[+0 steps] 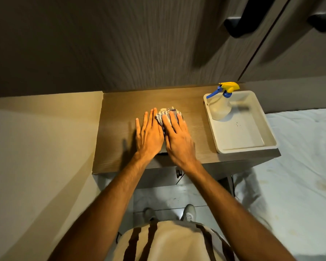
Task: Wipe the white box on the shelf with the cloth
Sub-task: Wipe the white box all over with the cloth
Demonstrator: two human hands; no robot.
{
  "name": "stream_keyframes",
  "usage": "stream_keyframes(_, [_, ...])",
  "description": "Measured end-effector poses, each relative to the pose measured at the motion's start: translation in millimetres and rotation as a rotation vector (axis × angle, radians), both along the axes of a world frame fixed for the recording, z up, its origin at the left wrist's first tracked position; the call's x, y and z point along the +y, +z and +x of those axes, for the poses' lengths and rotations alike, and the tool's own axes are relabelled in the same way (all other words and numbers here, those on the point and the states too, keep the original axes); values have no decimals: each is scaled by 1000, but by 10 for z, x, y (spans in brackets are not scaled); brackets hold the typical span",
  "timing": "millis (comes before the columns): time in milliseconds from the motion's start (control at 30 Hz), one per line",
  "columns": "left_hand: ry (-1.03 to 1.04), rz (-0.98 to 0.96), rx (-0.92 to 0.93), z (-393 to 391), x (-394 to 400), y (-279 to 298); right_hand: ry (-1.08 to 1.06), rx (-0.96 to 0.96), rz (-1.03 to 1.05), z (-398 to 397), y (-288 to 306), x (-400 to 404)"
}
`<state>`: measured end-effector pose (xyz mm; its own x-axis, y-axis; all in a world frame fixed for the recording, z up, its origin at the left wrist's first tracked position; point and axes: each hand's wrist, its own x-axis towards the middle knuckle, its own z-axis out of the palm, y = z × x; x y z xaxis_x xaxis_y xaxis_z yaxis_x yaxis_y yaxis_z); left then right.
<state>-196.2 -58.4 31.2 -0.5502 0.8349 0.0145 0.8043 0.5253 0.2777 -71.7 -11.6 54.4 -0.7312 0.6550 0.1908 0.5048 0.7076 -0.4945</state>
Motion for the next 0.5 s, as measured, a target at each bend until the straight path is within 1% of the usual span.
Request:
stream_keyframes(67, [-6,-9,27,5,5,-27,-4,7,-15,-105,-19,250])
stream_keyframes(133, [17,3,10,5,13,-43,-106,51,-120,-145,-54,339])
stream_keyframes(200, [40,24,-13,15,14,-32,-202,109,-175,-121,-80,200])
stream_keyframes(267, [28,11,-4,16,9,-36,-233,139,-179,-33,-91,-43])
stream_keyframes(333, [9,-1,-9,7,3,-61,-199,107,-159,70,-64,-287])
stream_keyframes(400, [13,12,-39,-8,3,-67,-142,50,-107,83,-36,-353])
stream_keyframes(500, [3,15,-17,-18,-3,-44,-13,37,32,-37,-70,3])
